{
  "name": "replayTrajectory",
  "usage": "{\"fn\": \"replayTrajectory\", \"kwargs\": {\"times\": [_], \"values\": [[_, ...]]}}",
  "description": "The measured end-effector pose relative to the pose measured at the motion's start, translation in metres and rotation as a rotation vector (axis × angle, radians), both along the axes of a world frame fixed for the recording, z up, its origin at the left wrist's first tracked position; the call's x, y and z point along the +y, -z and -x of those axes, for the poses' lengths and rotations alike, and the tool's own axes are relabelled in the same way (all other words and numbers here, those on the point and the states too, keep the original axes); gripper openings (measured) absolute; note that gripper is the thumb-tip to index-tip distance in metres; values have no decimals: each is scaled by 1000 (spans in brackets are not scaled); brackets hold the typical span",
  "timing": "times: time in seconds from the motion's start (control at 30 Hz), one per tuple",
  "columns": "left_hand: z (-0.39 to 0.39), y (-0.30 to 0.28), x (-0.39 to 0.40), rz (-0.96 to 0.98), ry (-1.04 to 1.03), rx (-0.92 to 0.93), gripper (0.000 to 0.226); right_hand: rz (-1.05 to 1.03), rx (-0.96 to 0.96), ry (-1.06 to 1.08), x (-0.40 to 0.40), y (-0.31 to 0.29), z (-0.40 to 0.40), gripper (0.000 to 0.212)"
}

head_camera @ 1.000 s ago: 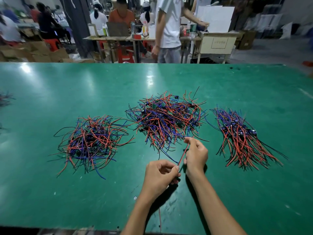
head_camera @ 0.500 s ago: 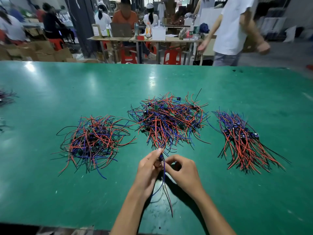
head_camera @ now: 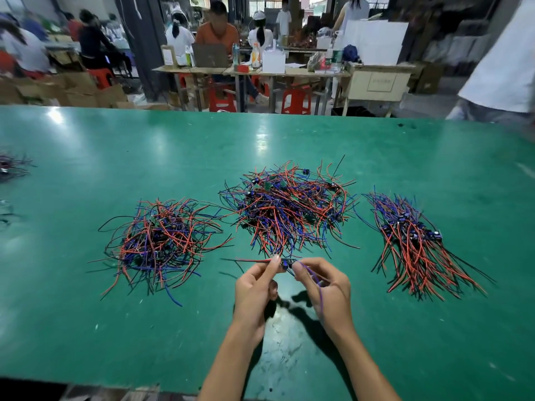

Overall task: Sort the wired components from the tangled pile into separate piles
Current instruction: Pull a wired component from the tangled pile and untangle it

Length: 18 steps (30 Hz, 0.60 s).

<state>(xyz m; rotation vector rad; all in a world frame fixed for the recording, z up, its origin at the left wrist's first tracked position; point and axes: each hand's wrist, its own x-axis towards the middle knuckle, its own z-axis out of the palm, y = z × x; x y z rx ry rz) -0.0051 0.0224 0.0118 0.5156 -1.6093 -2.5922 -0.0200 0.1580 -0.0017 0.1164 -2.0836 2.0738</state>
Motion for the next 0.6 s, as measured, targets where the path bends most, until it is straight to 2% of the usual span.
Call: {"fn": "replayTrajectory", "kwargs": {"times": [0.13,0.3,0.37,0.47,0.6], "values": [[-2,3,3,68,8,15,20,171,-78,16,1,-6,1,16],[-3,7,6,127,-1,27,20,246,-156,29,4,-6,-1,8],[-5,10,4,139,2,24,19,248,-171,6,6,-4,0,12],[-3,11,1,23,-34,8,14,270,-213,-2,7,-3,3,16],[-1,12,-4,-165,-82,41,13,190,-208,52,3,3,4,22]]}}
